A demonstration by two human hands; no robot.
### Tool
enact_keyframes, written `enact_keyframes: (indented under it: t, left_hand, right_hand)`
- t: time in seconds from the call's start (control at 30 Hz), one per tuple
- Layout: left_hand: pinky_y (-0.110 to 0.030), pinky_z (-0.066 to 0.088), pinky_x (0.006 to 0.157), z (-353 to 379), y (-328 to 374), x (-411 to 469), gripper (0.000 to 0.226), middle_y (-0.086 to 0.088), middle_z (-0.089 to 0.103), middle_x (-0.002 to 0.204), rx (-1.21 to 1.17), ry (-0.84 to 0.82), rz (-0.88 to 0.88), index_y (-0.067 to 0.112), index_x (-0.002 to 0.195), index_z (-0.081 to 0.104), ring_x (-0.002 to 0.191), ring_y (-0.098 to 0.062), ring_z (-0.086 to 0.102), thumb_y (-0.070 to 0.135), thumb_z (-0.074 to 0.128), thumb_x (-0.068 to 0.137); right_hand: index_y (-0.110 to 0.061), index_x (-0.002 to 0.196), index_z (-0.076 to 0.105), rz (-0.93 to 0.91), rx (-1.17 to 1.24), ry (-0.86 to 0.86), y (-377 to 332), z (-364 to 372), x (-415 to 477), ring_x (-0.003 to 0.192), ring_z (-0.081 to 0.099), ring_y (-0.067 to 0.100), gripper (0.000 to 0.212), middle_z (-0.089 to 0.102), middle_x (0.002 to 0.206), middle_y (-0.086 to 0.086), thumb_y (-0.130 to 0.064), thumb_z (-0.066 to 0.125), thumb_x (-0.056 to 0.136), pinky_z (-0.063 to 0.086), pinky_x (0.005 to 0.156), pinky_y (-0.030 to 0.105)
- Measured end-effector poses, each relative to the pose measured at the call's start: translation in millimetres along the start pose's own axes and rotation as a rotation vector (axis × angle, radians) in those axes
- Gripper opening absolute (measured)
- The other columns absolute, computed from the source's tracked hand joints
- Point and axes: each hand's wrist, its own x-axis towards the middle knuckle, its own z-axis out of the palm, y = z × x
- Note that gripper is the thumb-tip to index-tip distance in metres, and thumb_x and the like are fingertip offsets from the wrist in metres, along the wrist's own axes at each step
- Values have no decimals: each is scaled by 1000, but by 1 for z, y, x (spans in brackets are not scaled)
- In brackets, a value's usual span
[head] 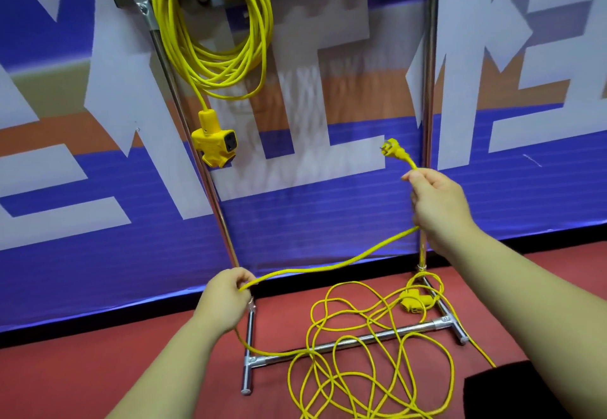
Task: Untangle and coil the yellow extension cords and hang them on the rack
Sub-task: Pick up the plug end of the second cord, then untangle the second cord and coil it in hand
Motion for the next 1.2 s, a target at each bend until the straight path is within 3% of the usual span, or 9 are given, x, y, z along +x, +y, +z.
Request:
enact_keyframes:
  t: [0.17, 0.27, 0.4, 0.53, 0.67, 0.83, 1.0, 1.1, 1.2]
  left_hand:
    - [-35, 46, 67, 3, -25, -7, 14, -8, 60, 81, 92, 175, -155, 21, 81, 74, 80, -31, 61, 13, 64, 87]
    - [-34, 44, 61, -5, -34, -8, 31, -9, 64, 67, -16, 213, -372, 16, 76, 72, 69, -33, 60, 37, 60, 95]
    - [-31, 35, 52, -5, -30, -9, 44, -10, 48, 42, -311, 128, -459, 13, 78, 75, 41, -26, 43, 50, 60, 96]
    - [-33, 45, 59, -12, -19, -12, 52, -5, 54, 42, -158, 77, -391, 13, 63, 74, 45, -27, 50, 50, 59, 96]
    - [-31, 37, 60, -16, 3, -20, 62, -6, 54, 58, -140, -19, -413, 11, 60, 60, 56, -25, 48, 59, 47, 98]
    - [-33, 52, 66, -9, 37, -41, 37, 4, 34, 52, -619, -377, -649, 22, 69, 46, 44, -14, 37, 45, 55, 97]
    - [-28, 39, 56, -9, 69, -46, 16, 3, 28, 60, -1187, -360, -474, 14, 80, 57, 49, -12, 31, 23, 52, 92]
    - [-30, 37, 59, -9, 83, -51, 37, 1, 36, 66, -1294, -386, -336, 5, 105, 66, 56, -14, 37, 38, 56, 92]
    - [-28, 35, 58, -12, 86, -50, 49, 2, 38, 68, -1311, -405, -265, 11, 112, 66, 57, -12, 37, 52, 61, 87]
  right_hand:
    - [-22, 97, 71, -114, -234, 74, 4, -34, 7, 60, 47, 21, 26, 55, 68, 5, -33, 47, 100, 42, 57, 37]
    - [-21, 99, 71, -126, -281, 70, 6, -38, 6, 65, 51, 22, 26, 58, 71, 6, -32, 47, 101, 44, 61, 36]
    - [-23, 98, 70, -155, -334, 8, 7, -33, 0, 67, 53, 19, 24, 61, 73, 4, -31, 48, 101, 42, 62, 36]
    - [-26, 99, 70, -173, -345, -47, 8, -31, -7, 54, 45, 15, 23, 48, 56, -5, -33, 48, 102, 33, 53, 29]
    - [-31, 100, 70, -211, -371, -134, 7, -26, -15, 60, 52, 14, 22, 57, 62, -4, -34, 48, 102, 38, 57, 31]
    - [-24, 94, 69, -197, -388, -232, 1, -8, -30, 62, 51, 16, 23, 56, 65, -4, -32, 48, 101, 42, 62, 36]
    - [-21, 93, 58, -145, -251, -362, -18, 27, -68, 56, 48, 6, 16, 62, 73, 0, -10, 47, 94, 39, 52, 18]
    - [-23, 94, 57, -243, -212, -490, -24, 46, -99, 57, 52, 2, 15, 68, 75, -3, -10, 49, 95, 42, 59, 22]
    - [-20, 100, 59, -375, -261, -627, -24, 56, -122, 67, 58, -1, 7, 71, 82, -9, -15, 55, 97, 40, 61, 16]
